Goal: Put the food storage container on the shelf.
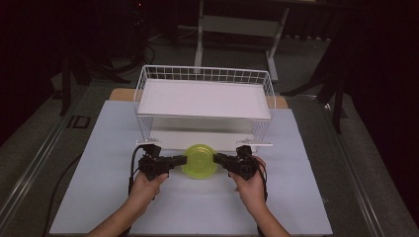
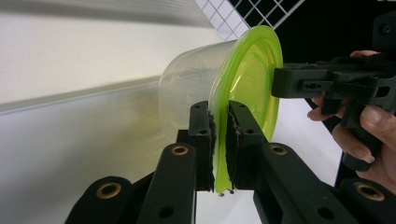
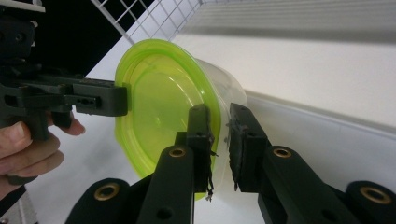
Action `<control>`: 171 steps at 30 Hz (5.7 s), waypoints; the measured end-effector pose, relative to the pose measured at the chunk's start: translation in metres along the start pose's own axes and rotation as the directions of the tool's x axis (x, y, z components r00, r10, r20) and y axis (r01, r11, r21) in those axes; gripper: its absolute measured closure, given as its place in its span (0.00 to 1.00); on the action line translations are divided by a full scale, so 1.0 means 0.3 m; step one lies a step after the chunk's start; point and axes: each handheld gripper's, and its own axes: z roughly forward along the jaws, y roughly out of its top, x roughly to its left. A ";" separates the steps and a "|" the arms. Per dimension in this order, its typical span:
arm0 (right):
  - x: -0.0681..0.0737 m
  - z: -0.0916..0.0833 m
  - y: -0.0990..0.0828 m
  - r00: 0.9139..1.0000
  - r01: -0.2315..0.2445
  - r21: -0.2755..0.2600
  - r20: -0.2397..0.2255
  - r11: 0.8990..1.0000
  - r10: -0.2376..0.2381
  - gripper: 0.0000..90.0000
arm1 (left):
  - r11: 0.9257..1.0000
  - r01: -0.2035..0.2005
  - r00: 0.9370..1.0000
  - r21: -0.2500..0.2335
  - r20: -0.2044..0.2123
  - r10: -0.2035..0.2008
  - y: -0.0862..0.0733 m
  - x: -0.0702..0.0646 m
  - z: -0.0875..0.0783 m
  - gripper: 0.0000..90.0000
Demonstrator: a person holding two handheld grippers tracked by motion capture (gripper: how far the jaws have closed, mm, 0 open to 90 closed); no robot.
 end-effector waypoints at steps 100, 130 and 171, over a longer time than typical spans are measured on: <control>0.017 0.227 -0.031 0.982 0.084 0.012 0.167 0.996 -0.085 1.00 | 0.912 -0.363 0.926 -0.193 -0.186 0.330 -0.098 -0.047 -0.091 0.02; -0.017 0.392 0.077 0.979 0.018 -0.003 0.205 1.000 -0.017 1.00 | 0.912 -0.371 0.920 -0.177 -0.203 0.335 -0.121 -0.029 -0.115 0.03; 0.098 0.072 -0.034 0.970 0.244 -0.063 0.026 0.968 -0.243 0.22 | 0.907 -0.390 0.921 -0.157 -0.072 0.383 -0.118 -0.047 -0.171 0.03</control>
